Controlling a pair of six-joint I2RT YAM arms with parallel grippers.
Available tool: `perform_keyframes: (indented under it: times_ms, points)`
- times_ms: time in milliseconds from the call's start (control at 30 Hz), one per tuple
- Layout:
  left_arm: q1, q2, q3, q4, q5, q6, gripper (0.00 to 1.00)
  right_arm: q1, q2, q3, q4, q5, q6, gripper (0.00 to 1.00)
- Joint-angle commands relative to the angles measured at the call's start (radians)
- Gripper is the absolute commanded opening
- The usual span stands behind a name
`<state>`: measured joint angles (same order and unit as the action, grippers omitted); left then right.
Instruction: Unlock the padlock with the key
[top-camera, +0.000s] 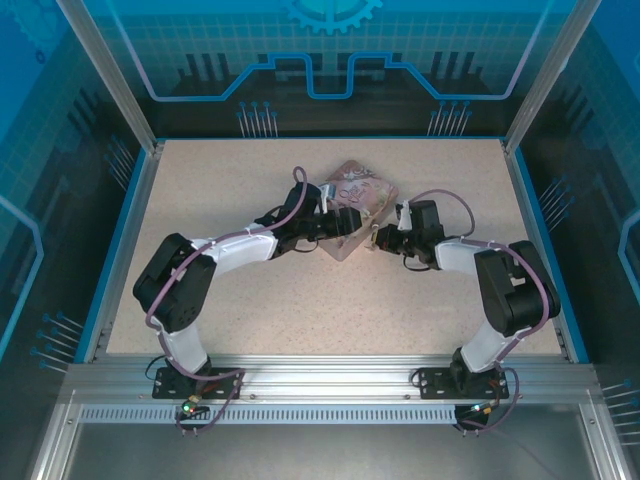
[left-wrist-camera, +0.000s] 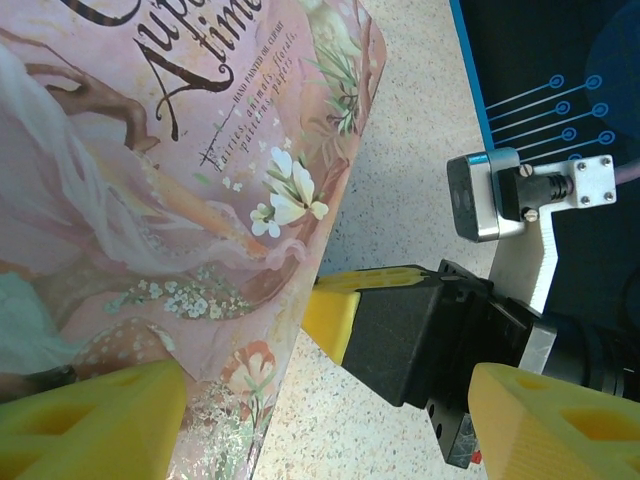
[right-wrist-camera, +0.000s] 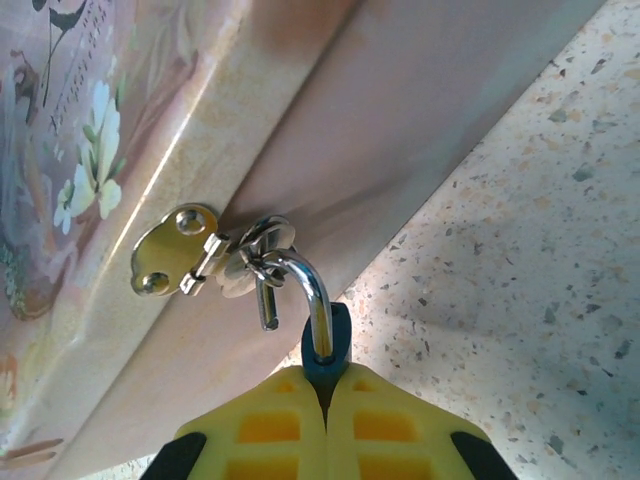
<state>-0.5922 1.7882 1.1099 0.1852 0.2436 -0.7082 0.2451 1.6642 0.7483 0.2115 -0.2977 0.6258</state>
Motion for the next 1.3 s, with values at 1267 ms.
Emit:
perform_keyframes:
  times_ms: [1267]
  points:
    - [-0.037, 0.108, 0.027, -0.252, -0.064, 0.054, 0.77, -0.087, 0.211, 0.469, -0.289, 0.138, -0.041, 0.00]
